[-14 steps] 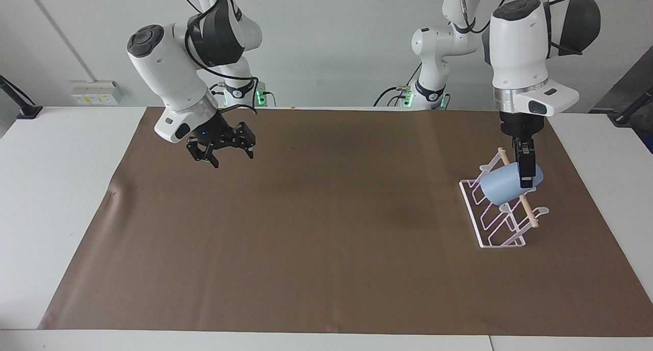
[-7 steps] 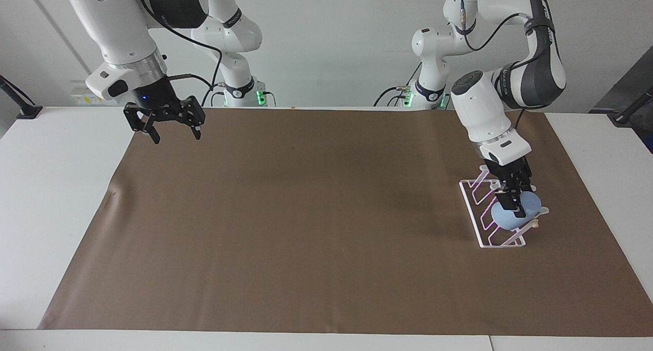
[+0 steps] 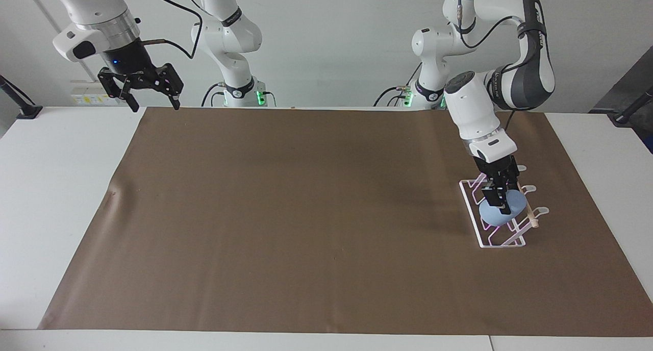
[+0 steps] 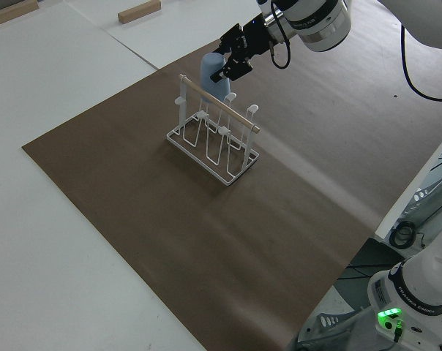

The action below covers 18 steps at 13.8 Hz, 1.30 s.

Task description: Hang cup on cup holder

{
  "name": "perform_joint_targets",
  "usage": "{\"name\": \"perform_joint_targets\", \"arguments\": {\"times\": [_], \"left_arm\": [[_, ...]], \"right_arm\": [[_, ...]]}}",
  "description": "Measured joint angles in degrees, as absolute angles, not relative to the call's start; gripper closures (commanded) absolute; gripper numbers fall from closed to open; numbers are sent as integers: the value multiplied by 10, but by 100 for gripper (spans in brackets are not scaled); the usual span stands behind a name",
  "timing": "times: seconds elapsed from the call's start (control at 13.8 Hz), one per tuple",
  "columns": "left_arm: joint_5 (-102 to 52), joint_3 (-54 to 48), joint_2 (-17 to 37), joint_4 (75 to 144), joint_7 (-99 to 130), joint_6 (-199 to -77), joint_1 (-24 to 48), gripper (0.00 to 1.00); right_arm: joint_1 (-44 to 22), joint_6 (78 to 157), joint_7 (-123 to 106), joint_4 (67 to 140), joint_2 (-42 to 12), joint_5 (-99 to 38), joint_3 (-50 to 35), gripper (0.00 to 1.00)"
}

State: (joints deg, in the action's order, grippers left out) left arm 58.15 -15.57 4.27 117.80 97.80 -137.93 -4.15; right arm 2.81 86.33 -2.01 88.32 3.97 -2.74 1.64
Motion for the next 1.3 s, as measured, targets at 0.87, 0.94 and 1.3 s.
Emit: {"name": "perform_joint_targets", "arguments": {"times": [0.87, 0.94, 1.3], "left_arm": [[582, -163, 31, 1172, 978, -1368, -38, 0], [582, -165, 29, 1168, 978, -1362, -33, 0], [514, -184, 9, 1145, 964, -1333, -6, 0]], "right_arm": [[30, 866, 11, 885, 43, -7, 14, 0], [31, 866, 11, 886, 43, -7, 14, 0], [7, 866, 11, 887, 39, -7, 58, 0]]}}
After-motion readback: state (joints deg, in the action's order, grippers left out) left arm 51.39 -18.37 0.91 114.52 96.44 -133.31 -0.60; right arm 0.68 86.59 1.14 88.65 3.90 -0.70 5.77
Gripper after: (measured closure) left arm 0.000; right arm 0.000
